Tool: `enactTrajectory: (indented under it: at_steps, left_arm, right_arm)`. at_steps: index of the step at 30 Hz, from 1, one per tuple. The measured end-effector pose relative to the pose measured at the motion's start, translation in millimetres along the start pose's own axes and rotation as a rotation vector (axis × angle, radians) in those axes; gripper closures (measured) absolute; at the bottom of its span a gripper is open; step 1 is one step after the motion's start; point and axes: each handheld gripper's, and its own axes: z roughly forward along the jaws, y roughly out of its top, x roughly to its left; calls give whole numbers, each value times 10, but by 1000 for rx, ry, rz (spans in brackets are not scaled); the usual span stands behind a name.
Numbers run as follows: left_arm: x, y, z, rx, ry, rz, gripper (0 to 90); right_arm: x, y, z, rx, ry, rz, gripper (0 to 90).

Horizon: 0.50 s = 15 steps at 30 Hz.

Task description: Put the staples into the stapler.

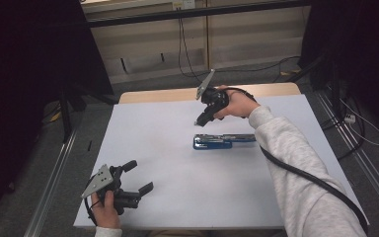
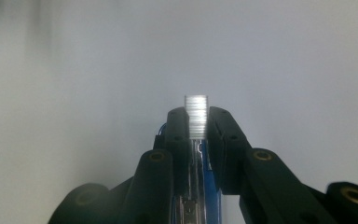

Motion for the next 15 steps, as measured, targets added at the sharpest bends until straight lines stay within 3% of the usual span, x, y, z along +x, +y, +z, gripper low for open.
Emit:
enactTrajectory:
  at_steps: [15]
  left_arm:
    - [-3, -2, 3, 4, 1, -2, 15]
  right_arm:
    - [1, -65, 99, 6, 12, 10, 782]
